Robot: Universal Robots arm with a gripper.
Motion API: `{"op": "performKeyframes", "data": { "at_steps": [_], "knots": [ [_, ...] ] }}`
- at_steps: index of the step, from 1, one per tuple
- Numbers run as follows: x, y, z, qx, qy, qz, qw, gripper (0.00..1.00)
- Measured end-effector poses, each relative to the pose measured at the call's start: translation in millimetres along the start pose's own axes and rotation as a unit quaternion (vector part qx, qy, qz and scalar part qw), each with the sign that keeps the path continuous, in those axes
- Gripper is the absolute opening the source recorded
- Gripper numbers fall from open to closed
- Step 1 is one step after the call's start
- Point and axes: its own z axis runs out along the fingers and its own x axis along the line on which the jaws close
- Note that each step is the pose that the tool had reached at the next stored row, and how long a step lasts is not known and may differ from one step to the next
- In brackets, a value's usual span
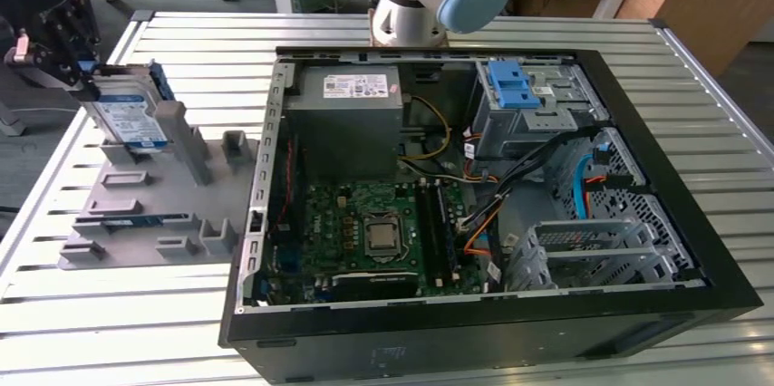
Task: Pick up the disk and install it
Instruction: 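Pick up the disk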
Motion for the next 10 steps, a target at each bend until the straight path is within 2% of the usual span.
{"op": "performKeyframes", "data": {
  "at_steps": [10],
  "knots": [
    [0.0, 0.2, -5.3, 0.0002, 0.0000, 0.000, 1.0000, 0.36]
  ]
}}
